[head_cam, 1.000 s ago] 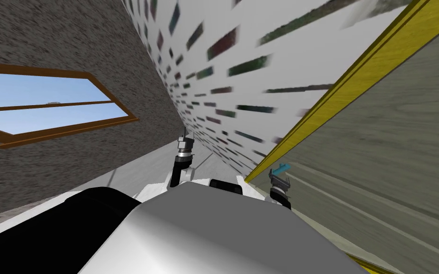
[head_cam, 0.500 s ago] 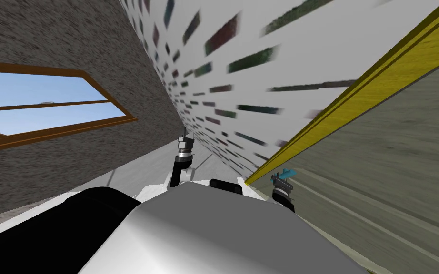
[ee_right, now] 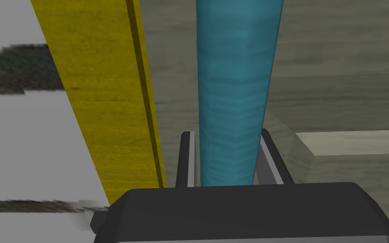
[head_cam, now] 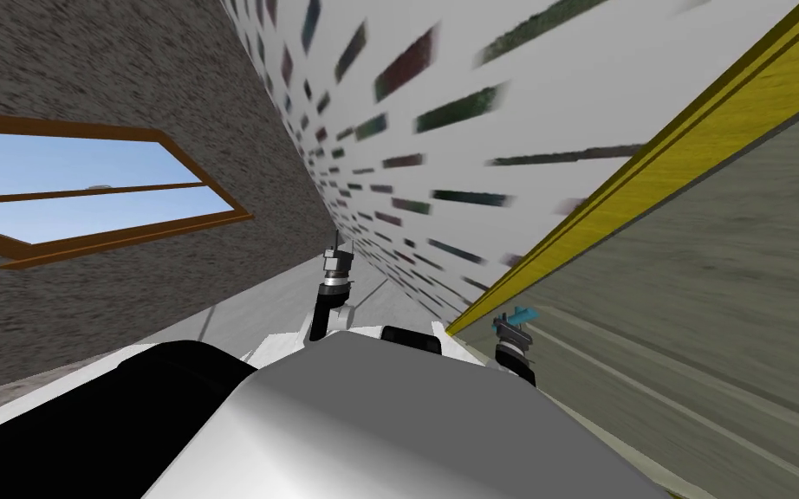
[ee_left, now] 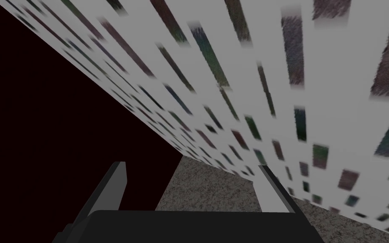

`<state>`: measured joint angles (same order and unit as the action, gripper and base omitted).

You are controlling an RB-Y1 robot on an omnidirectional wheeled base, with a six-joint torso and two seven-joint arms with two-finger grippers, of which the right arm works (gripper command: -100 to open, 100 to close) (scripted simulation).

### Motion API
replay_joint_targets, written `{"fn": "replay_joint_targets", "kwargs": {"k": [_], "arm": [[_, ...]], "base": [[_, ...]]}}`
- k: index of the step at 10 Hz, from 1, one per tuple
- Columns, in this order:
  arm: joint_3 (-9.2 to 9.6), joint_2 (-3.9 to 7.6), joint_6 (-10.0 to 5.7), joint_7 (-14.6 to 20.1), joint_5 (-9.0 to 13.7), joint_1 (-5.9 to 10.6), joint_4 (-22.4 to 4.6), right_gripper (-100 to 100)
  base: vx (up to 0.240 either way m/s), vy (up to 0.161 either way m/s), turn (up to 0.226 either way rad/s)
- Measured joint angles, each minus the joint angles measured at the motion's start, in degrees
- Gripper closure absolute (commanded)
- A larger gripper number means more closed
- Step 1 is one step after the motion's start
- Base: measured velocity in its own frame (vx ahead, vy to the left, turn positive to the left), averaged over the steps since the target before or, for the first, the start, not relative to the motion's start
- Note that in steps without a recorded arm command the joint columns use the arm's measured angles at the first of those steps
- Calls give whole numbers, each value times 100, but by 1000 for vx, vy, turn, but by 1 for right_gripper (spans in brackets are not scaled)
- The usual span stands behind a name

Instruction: Pull the door open

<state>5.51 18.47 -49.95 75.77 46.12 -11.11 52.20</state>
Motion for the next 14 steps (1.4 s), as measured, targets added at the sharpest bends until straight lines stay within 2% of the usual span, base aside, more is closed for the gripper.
{"fn": "replay_joint_targets", "kwargs": {"k": [2, 5, 7, 10, 14], "arm": [[102, 48, -16, 91, -62, -1, 7, 100], [324, 126, -12, 255, -187, -100, 93, 100], [469, 218, 12, 373, -273, -177, 221, 100], [625, 256, -27, 504, -366, -181, 172, 100], [895, 438, -152, 721, -523, -275, 262, 100]], "base": [[-196, 15, 71], [-227, -6, 93], [-236, 8, 74], [-166, 1, 45], [-246, -12, 91]]}}
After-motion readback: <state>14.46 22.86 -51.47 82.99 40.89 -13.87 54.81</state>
